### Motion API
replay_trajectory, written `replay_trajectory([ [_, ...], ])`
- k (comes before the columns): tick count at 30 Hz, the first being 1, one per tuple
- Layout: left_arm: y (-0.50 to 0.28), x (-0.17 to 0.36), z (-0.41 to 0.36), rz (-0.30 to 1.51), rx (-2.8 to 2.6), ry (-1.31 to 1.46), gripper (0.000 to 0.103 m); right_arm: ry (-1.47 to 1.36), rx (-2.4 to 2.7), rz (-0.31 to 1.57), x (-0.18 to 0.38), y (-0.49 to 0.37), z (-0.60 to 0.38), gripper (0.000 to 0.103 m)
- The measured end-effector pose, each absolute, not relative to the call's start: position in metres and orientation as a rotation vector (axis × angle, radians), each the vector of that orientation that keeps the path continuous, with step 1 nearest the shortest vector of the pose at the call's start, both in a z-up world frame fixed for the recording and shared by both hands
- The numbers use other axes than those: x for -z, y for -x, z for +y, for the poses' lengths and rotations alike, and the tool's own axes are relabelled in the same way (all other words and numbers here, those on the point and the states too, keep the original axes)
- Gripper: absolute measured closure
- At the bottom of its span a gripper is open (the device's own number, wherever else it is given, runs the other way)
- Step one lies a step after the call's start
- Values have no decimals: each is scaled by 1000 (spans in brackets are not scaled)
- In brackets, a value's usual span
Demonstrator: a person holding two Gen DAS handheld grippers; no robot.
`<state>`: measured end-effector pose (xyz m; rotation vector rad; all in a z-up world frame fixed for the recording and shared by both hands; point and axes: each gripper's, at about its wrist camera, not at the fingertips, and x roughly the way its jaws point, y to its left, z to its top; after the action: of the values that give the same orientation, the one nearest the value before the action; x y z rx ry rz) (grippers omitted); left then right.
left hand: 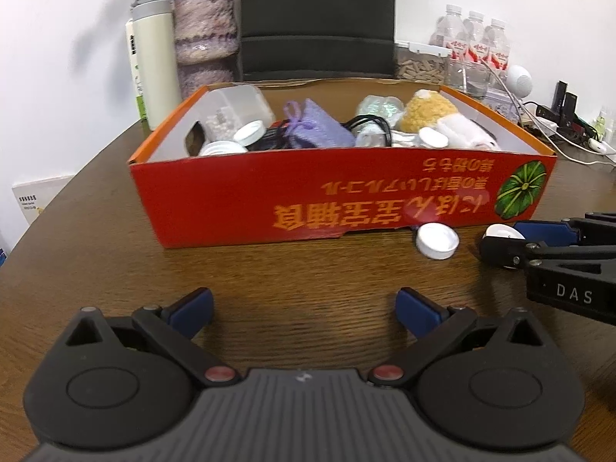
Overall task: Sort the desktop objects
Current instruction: 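Grasp a white cap with the right gripper while the left gripper grasps another cap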
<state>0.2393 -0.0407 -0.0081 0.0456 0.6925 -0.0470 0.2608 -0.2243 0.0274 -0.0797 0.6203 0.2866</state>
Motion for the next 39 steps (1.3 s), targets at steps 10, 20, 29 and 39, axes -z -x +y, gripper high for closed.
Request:
replay_trajectory([
  [10,-255,5,-85,681,88,-59,0,29,-245,610,-29,-263,-260,65],
  [20,-275,5,-114,668,70,-49,0,7,-211,591,-29,-266,-284,65],
  [29,-280,7,-122,674,27,-10,28,-19,-191,587,-29,-267,-294,65],
  [39,-274,5,-117,647,-5,19,73,-13,-202,576,-29,-261,-289,65],
])
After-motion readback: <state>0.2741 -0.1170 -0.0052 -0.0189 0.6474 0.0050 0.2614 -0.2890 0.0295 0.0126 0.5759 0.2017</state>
